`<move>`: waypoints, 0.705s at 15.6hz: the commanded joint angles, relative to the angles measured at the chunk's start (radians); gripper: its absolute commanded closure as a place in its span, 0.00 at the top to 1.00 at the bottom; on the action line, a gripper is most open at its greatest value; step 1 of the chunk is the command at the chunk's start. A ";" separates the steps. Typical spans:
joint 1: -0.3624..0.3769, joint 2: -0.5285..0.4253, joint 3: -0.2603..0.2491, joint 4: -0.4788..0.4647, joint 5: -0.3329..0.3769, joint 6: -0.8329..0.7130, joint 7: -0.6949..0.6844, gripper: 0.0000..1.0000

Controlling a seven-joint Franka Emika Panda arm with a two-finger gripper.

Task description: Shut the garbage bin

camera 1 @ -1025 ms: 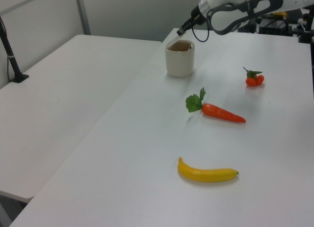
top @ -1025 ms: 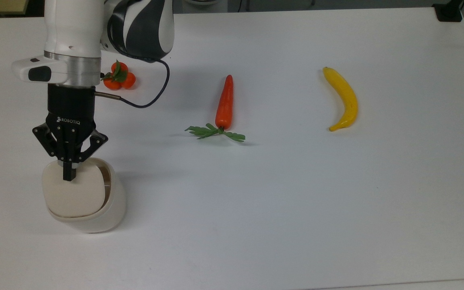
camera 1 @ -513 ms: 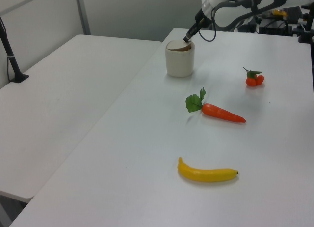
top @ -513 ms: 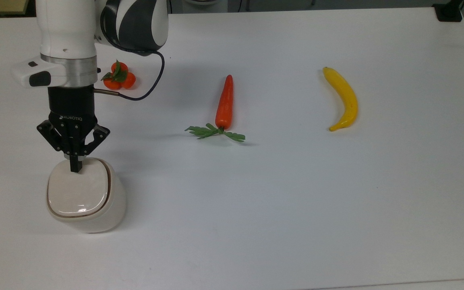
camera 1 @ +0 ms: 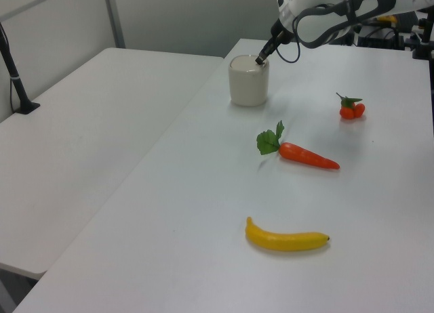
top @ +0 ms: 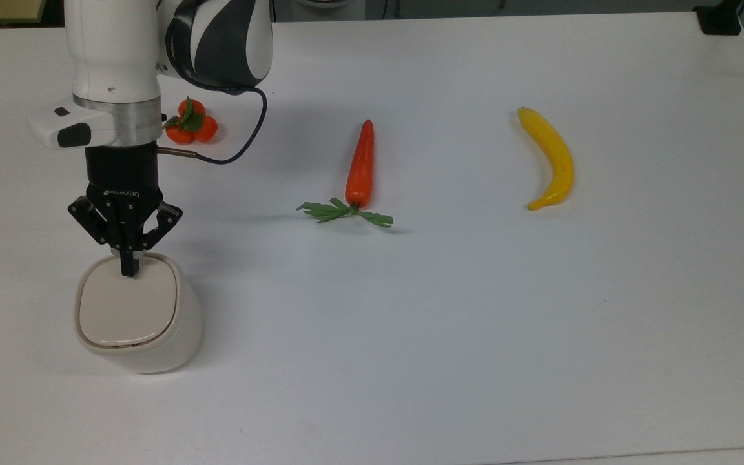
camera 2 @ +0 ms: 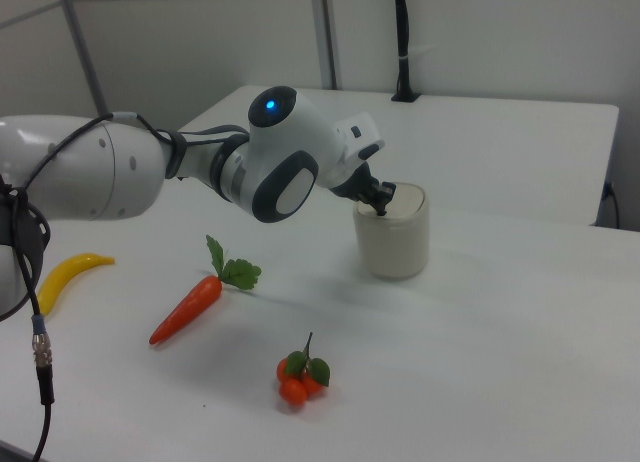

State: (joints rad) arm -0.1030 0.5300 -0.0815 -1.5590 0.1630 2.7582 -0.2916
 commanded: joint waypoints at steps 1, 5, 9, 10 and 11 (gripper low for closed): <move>-0.009 -0.008 0.012 -0.033 -0.016 -0.017 -0.021 0.00; -0.007 0.007 0.012 -0.032 -0.016 -0.015 -0.021 0.00; -0.006 -0.036 0.012 -0.032 -0.016 -0.050 -0.012 0.00; -0.006 -0.053 0.012 -0.030 -0.016 -0.096 -0.011 0.00; -0.006 -0.077 0.012 -0.029 -0.016 -0.148 -0.011 0.00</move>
State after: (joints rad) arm -0.1030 0.5274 -0.0810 -1.5571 0.1629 2.7425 -0.2966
